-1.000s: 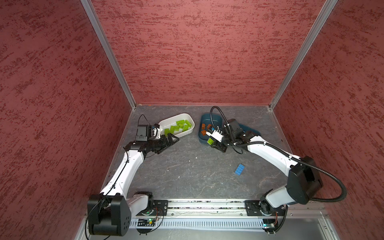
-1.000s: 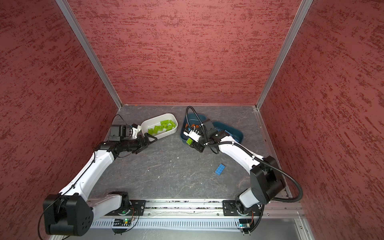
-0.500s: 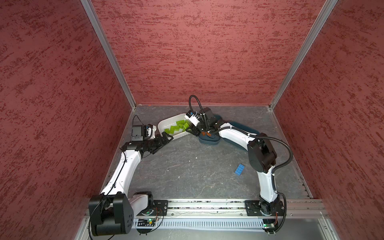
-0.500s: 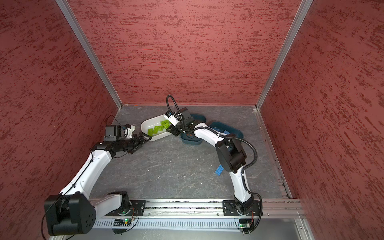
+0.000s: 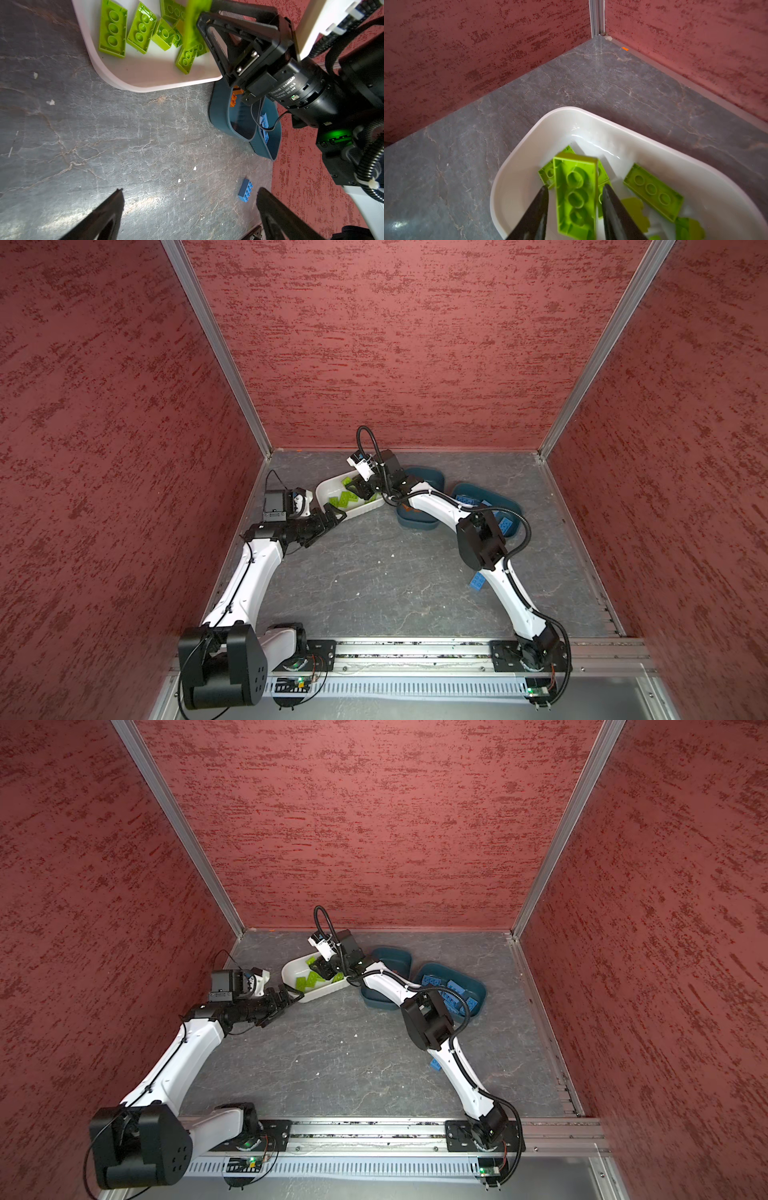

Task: Sort the legos into containers by color
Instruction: 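Carry the lime-green brick into the white tub and release it, then move the right gripper to the last blue brick and grasp it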

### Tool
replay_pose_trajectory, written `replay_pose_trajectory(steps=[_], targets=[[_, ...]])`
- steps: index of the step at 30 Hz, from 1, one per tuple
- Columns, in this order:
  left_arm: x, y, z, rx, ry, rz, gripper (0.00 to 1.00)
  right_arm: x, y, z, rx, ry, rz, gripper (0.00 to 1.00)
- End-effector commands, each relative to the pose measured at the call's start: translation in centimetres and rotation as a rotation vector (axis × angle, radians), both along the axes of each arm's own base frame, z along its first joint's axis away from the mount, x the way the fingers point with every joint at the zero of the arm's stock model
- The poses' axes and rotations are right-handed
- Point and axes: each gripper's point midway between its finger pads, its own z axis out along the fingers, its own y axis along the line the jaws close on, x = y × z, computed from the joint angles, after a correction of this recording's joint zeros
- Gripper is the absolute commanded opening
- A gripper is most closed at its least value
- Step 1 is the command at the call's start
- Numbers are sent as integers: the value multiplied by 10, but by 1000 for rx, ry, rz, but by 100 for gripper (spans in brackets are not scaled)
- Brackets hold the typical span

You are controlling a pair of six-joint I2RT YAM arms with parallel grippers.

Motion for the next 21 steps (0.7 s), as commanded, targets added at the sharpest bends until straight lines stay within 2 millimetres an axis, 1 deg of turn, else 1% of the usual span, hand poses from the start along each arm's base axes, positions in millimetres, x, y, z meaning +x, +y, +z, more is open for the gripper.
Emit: replay_pose_trajectory(steps=[1, 3, 4, 7, 10, 11, 14, 17, 21], targets=[[0, 2, -5, 8, -2, -3, 100, -2, 5, 11, 8, -6, 5, 55], [-1, 2, -5, 6, -1, -3, 100, -5, 1, 15, -7, -13, 6, 60], [-1, 2, -5, 6, -1, -4, 100, -7, -2, 18, -17, -20, 3, 61], [0, 1, -3, 3, -3, -8, 100, -14, -18, 35, -31, -51, -14, 64], [-1, -2, -3, 0, -3, -16, 100, -31, -43, 46, -68, -57, -29, 67], [-1, -3, -3, -1, -4, -20, 100, -39, -56, 51, -87, -56, -41, 68], [0, -7, -3, -7, -4, -33, 100, -64, -92, 54, -155, -22, -87, 73], [0, -15, -3, -8, -2, -56, 100, -92, -134, 50, -235, 48, -154, 75], [0, -25, -3, -13, 2, -81, 100, -130, -198, 39, -307, 194, -326, 79]])
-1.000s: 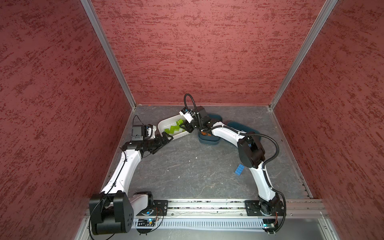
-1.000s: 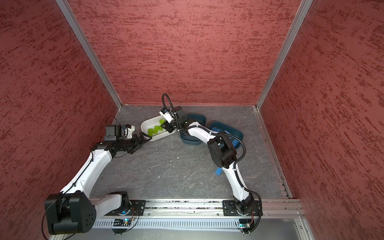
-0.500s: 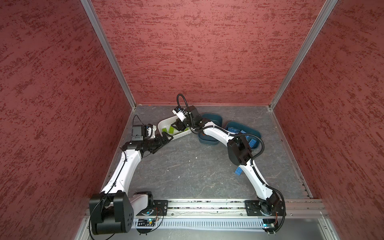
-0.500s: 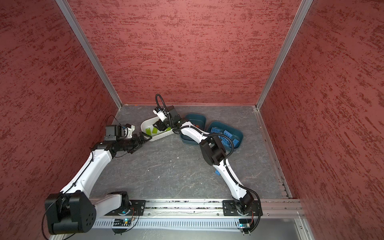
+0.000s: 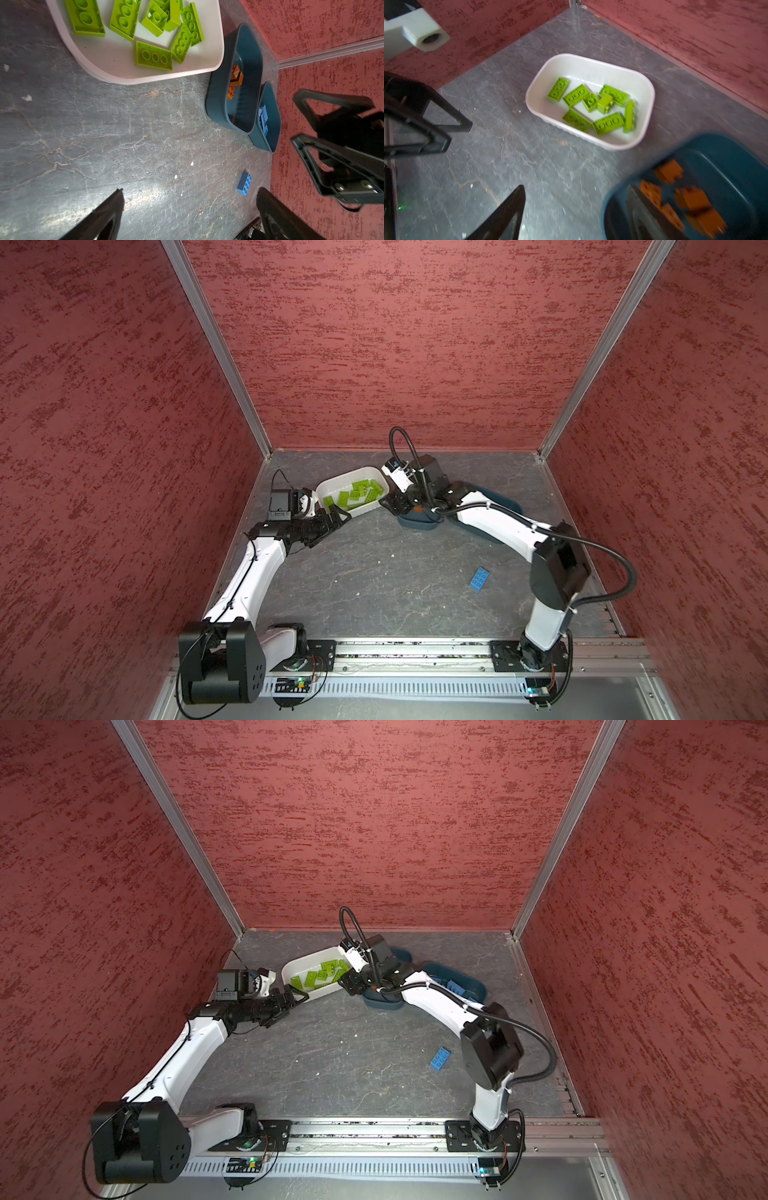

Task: Sort the legos into containers by color
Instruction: 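Move the right gripper to the last blue brick and grasp it, then carry the blue brick into the farther teal tub and release it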

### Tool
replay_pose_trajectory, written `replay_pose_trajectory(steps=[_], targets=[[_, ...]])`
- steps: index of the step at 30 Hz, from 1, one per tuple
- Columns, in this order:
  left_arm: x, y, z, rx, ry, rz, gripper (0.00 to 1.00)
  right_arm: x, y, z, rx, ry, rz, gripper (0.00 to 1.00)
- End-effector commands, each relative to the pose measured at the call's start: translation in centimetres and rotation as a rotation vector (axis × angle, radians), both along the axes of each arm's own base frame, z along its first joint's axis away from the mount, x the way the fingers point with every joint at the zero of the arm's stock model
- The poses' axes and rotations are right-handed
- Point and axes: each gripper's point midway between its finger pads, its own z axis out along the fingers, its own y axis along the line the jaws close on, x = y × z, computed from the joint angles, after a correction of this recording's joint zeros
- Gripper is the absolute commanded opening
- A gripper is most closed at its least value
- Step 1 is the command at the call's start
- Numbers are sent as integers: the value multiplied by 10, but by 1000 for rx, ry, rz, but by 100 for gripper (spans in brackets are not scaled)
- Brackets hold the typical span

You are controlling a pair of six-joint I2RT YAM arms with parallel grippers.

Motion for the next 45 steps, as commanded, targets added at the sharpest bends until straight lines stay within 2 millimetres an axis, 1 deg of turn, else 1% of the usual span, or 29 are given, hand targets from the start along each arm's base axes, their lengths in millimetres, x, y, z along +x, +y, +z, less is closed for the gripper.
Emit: replay_pose_trajectory(steps=[1, 3, 5, 7, 10, 12, 14, 17, 18, 20, 23, 29, 31, 37, 41, 45], targets=[[3, -9, 1, -6, -14, -27, 100, -29, -64, -31, -118, 159, -213, 80], [3, -15, 1, -8, -12, -40, 100, -51, -93, -35, -118, 232, -336, 80], [2, -21, 0, -7, -8, -56, 100, -71, -117, -36, -96, 295, -449, 82], [2, -25, -1, -11, -7, -66, 100, -90, -142, -40, -80, 357, -574, 84], [3, -31, -4, -29, -3, -76, 100, -115, -176, -48, -42, 422, -761, 84], [5, -36, -5, -44, 1, -82, 100, -132, -193, -59, -32, 469, -848, 84], [6, -41, -7, -47, 3, -94, 100, -151, -214, -76, -48, 521, -951, 84], [8, -47, -9, -44, 4, -112, 100, -173, -230, -104, -72, 608, -1058, 85], [7, -48, -10, -43, 8, -115, 100, -178, -235, -111, -78, 625, -1092, 85], [8, -50, -9, -42, 6, -120, 100, -185, -239, -124, -84, 656, -1132, 85], [9, -50, -9, -41, 4, -117, 100, -188, -243, -143, -90, 671, -1170, 84], [7, -51, -9, -41, 2, -123, 100, -179, -242, -163, -115, 665, -1203, 79], [7, -50, -9, -37, 3, -121, 99, -177, -243, -170, -129, 661, -1223, 75], [7, -50, -11, -34, 5, -123, 100, -170, -240, -181, -142, 657, -1228, 66], [6, -50, -10, -30, 2, -127, 99, -173, -248, -190, -194, 655, -1248, 59], [6, -50, -11, -29, 5, -128, 100, -175, -252, -197, -216, 658, -1253, 48]])
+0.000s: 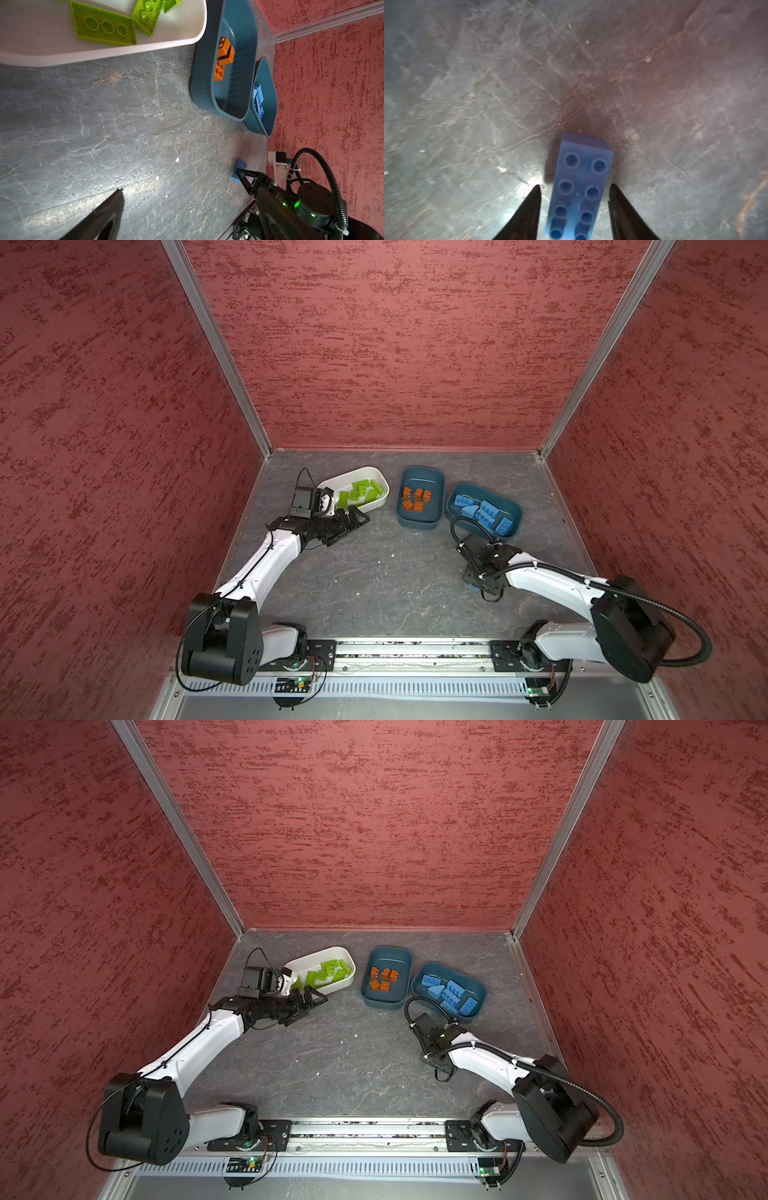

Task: Sort the legos into containers by color
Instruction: 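Carry the blue brick into the farther teal tub and release it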

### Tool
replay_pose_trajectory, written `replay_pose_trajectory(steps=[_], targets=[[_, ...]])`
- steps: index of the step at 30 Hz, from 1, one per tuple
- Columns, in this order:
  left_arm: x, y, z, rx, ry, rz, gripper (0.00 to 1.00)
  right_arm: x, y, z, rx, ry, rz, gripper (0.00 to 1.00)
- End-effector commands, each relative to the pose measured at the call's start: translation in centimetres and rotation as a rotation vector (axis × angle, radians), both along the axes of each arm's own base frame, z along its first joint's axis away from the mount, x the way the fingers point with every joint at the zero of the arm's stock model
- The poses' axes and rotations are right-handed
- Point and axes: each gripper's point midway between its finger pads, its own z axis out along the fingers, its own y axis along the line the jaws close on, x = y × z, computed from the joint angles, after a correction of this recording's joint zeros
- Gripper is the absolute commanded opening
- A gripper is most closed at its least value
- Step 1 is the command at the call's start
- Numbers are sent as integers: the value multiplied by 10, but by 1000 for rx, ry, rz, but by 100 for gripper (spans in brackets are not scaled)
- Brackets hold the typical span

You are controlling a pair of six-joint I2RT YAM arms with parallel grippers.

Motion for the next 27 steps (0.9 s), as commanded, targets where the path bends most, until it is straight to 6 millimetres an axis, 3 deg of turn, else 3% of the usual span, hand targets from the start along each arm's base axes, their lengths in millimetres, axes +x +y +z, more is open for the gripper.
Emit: replay_pose_trajectory(steps=[1, 6, 11, 14, 19, 23, 27], targets=[[1, -2, 2, 5, -21, -17, 100, 4, -8, -2, -31, -24, -24, 46], [0, -3, 3, 3, -21, -20, 100, 5, -15, 0, -27, -30, -28, 27], [0, -4, 8, -1, -28, -23, 100, 30, -24, 48, -32, -134, -13, 22], [1, -8, 12, -16, -36, -31, 100, 55, -41, 80, -39, -205, -21, 22], [4, -15, 18, -31, -46, -41, 100, 115, -71, 118, -13, -331, -70, 22], [3, -18, 20, -29, -46, -45, 100, 162, -89, 128, 31, -388, -128, 23], [2, -16, 21, -25, -47, -38, 100, 197, -102, 115, 66, -384, -172, 25]])
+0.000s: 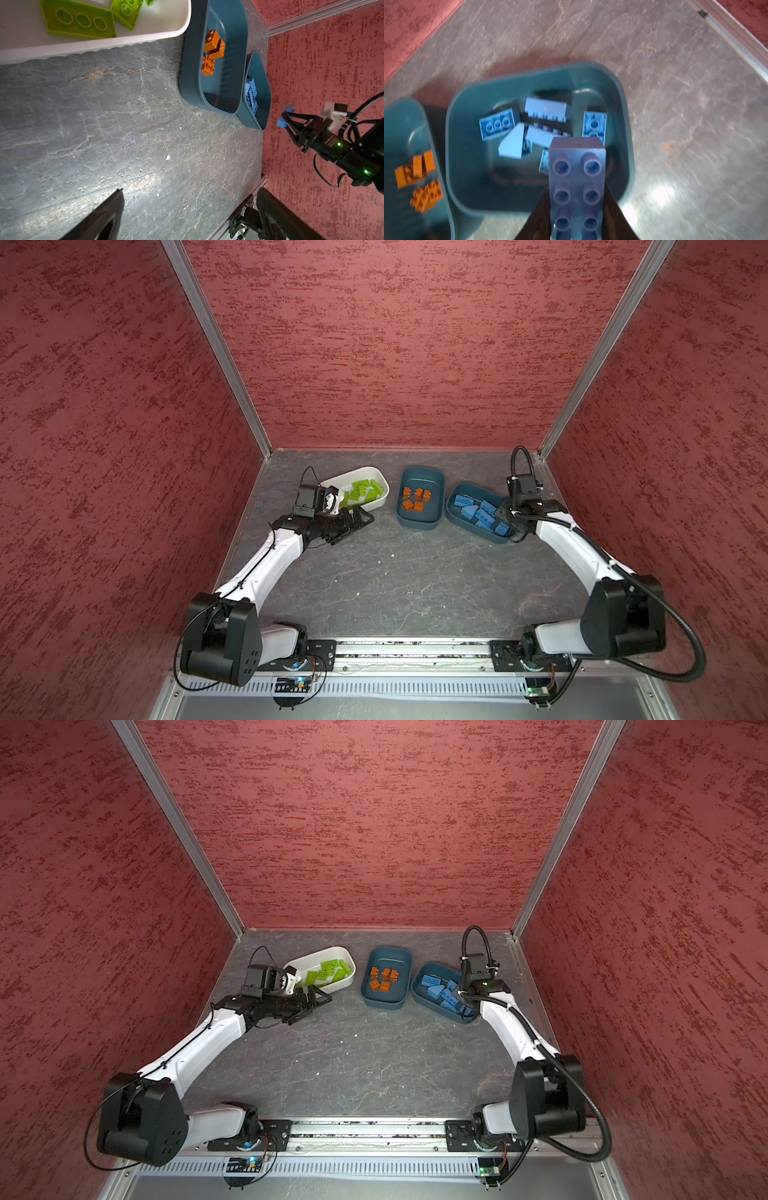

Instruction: Sort the legos into containers by color

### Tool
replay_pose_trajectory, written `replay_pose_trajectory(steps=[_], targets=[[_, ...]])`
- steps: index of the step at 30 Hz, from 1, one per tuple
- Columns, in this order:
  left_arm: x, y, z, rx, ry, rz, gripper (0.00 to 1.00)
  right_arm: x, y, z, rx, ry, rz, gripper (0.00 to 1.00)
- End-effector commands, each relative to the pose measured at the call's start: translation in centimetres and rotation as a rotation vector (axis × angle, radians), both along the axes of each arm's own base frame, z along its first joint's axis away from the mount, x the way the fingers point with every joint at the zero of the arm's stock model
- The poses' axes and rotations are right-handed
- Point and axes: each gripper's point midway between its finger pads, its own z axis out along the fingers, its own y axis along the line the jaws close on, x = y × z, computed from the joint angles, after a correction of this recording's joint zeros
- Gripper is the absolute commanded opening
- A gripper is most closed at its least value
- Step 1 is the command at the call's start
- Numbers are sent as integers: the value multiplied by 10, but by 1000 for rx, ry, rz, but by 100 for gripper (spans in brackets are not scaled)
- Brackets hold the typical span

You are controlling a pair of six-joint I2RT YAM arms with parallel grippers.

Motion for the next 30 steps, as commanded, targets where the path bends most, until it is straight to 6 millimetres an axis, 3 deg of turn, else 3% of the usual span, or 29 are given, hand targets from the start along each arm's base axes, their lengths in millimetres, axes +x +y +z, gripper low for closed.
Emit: replay_pose_trajectory(steps=[1, 6, 11, 15, 19, 23, 28, 30], targets=[[4, -2, 13, -9, -37, -2, 100, 32, -2, -2, 29, -40, 21, 25], [3, -2, 10, -3, -28, -1, 100, 50, -9, -20, -12, 0, 29, 32], [3, 0, 9, 4, -27, 0, 100, 52, -15, -29, -54, 37, 51, 51], [3, 0, 10, 5, -25, -1, 100, 50, -12, -19, -52, 24, 81, 64], [4, 10, 11, 48, -36, 11, 100, 39, -3, 6, -38, -20, 152, 74], [12, 41, 12, 170, -73, 76, 100, 21, -3, 38, -88, -111, 229, 86], [27, 108, 8, 478, -169, 241, 100, -3, -19, 57, -170, -231, 254, 99], [31, 121, 7, 544, -204, 294, 100, -11, -27, 59, -213, -288, 236, 99]])
